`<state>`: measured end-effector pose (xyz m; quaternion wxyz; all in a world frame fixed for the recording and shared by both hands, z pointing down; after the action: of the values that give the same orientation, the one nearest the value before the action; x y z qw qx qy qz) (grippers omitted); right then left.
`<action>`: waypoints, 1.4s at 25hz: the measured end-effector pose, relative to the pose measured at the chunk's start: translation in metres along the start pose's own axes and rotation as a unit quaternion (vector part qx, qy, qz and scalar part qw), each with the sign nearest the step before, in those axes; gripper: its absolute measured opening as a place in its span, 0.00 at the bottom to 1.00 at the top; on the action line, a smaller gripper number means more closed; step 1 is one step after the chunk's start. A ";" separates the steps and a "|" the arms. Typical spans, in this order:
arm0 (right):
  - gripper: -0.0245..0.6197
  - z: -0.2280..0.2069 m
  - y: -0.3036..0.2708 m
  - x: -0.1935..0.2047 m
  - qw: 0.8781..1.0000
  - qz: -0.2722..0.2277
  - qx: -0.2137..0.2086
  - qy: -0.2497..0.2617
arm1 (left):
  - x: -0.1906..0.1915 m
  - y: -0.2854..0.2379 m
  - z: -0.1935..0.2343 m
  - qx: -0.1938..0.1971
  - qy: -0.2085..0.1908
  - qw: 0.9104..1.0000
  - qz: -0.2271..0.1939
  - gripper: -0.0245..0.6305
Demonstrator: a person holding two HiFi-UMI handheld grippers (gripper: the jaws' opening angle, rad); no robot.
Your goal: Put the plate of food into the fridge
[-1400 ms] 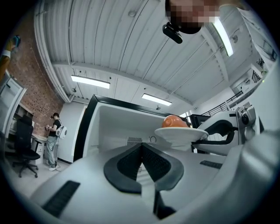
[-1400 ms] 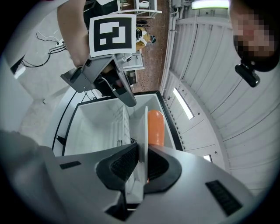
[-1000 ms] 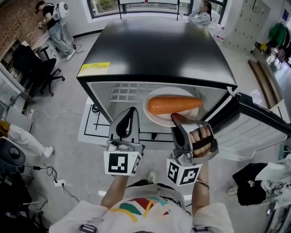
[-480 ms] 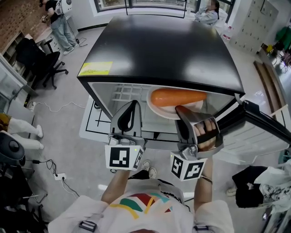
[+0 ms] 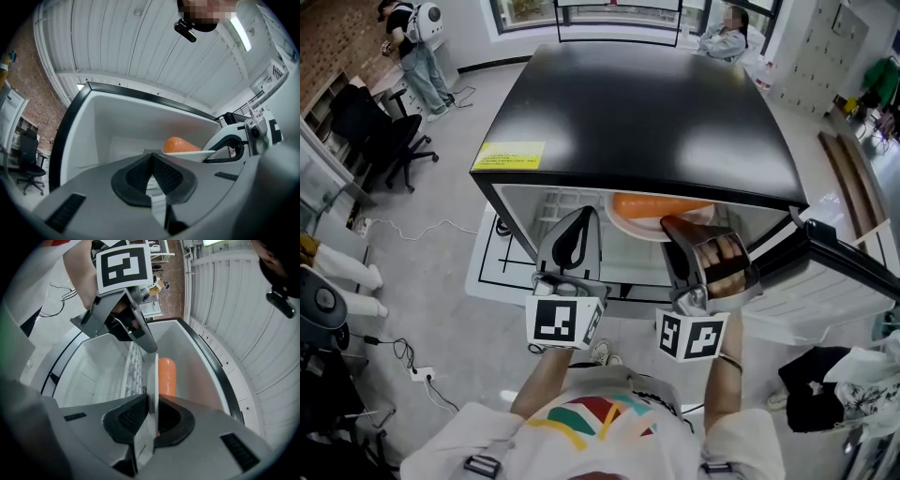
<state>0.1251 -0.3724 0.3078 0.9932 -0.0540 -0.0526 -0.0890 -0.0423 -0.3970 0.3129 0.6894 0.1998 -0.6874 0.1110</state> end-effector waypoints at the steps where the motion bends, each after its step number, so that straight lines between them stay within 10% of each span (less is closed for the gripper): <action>1: 0.09 0.000 -0.003 0.000 1.000 0.001 -0.002 0.001 | -0.001 -0.001 0.001 0.001 -0.001 1.000 -0.002 0.05; 28: 0.09 -0.004 -0.083 -0.008 0.987 0.030 -0.154 0.017 | -0.011 -0.009 0.018 0.015 -0.003 0.999 -0.029 0.05; 35: 0.08 -0.015 -0.090 -0.004 0.966 0.021 -0.251 -0.060 | -0.012 -0.007 0.015 0.022 -0.012 0.999 -0.025 0.05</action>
<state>0.1063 -0.4615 0.3016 0.9445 -0.3076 -0.0873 -0.0747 -0.0537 -0.4085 0.2995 0.6792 0.2339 -0.6875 0.1063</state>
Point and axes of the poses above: the fingertips, and each gripper's own axes: y backward along the fingers, z to its left, x out of its underside, the point moved 10 cm from there along y, backward along the fingers, and after that the axes turned 7 degrees about z, right-handed, at the moved point
